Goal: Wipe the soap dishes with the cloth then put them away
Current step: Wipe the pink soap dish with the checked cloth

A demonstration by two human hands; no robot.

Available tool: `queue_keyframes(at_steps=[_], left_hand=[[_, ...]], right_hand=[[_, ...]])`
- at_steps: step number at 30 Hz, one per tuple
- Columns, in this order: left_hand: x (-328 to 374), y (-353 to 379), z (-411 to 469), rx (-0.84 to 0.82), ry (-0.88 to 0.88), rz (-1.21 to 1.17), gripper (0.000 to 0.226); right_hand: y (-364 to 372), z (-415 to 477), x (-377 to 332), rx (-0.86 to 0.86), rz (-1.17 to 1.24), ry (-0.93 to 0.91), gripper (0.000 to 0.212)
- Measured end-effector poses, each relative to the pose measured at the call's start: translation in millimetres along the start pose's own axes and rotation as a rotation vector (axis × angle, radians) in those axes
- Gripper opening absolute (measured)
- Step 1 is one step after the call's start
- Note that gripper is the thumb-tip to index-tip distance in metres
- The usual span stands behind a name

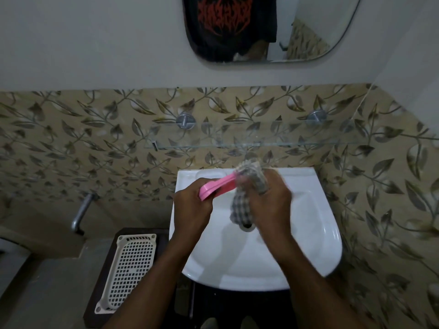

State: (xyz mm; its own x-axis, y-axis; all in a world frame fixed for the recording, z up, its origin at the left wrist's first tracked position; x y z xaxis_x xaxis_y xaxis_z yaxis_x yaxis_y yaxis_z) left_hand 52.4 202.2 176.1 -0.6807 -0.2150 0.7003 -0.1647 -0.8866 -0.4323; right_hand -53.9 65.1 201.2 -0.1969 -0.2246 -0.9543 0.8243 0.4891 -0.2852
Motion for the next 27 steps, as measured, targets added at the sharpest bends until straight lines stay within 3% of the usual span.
queue_keyframes(at_steps=[3,4,6,9,11,14,17,19,23,27], left_hand=[[9,-1,-4,0.032,-0.012,-0.018,0.037],[12,-3,-5,0.046,0.020,-0.023,0.033],[12,-4,-5,0.042,0.044,-0.102,0.037],[10,-6,-6,0.105,0.035,-0.141,0.060],[10,-6,-6,0.134,0.032,-0.176,0.061],[8,-7,-8,0.161,0.015,-0.206,0.056],[5,-5,-11,0.157,-0.024,-0.287,0.009],[6,-6,-12,0.164,-0.011,-0.323,0.005],[13,-4,-5,0.146,-0.011,-0.295,0.050],[9,-7,-9,0.199,-0.054,-0.269,0.056]], right_hand=[[35,-46,-18,-0.209,-0.219,-0.460,0.043],[39,-50,-17,-0.216,-0.275,-0.519,0.048],[28,-29,-11,-0.120,-0.200,-0.401,0.041],[3,12,4,0.027,-0.105,-0.013,0.015],[1,21,9,0.038,-0.118,0.082,0.019],[10,-5,-15,0.006,-0.115,-0.139,0.020],[34,-46,-29,-0.184,-0.244,-0.499,0.035],[35,-46,-28,-0.174,-0.262,-0.545,0.042],[5,-10,-18,0.074,-0.055,-0.178,0.025],[4,11,-1,-0.046,0.076,0.258,0.026]])
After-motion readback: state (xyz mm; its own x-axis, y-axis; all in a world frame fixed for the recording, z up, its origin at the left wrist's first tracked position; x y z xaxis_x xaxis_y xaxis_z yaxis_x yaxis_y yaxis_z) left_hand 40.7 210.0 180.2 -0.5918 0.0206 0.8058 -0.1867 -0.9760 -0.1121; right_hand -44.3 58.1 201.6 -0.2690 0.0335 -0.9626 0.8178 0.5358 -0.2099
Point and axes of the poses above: each hand's wrist, its own z-axis towards the middle knuckle, its own y-axis out of the palm, x = y × z, the point moved 5 cm from there along z, towards the middle knuckle, and after that the axes turned 15 degrees about y, right-handed, at the moved point
